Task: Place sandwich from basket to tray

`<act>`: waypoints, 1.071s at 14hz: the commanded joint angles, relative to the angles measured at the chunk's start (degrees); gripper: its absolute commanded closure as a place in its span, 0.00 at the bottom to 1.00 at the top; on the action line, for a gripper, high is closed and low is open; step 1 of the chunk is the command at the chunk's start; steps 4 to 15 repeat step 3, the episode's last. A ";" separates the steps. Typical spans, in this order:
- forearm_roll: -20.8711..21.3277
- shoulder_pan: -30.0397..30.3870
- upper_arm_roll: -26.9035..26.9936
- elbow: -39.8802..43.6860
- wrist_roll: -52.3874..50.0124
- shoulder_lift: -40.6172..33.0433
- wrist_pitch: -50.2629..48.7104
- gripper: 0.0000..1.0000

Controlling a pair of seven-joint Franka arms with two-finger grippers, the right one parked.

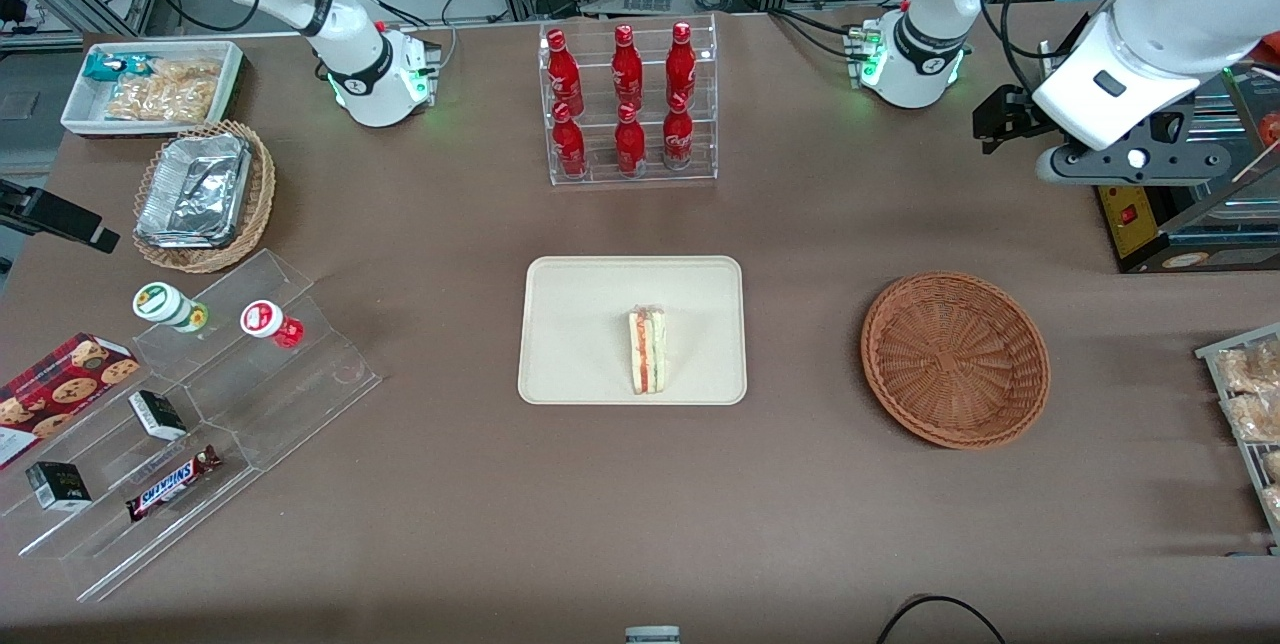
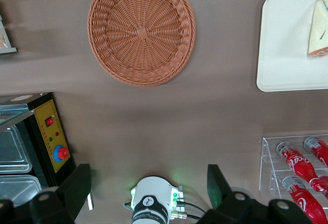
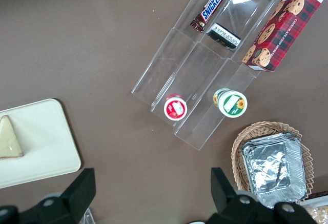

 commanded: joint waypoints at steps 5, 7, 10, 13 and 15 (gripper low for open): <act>-0.44 1.16 -1.03 -1.49 -0.25 -1.10 1.41 0.00; -0.44 1.16 -1.03 -1.49 -0.25 -1.10 1.41 0.00; -0.44 1.16 -1.03 -1.49 -0.25 -1.10 1.41 0.00; -0.44 1.16 -1.03 -1.49 -0.25 -1.10 1.41 0.00; -0.44 1.16 -1.03 -1.49 -0.25 -1.10 1.41 0.00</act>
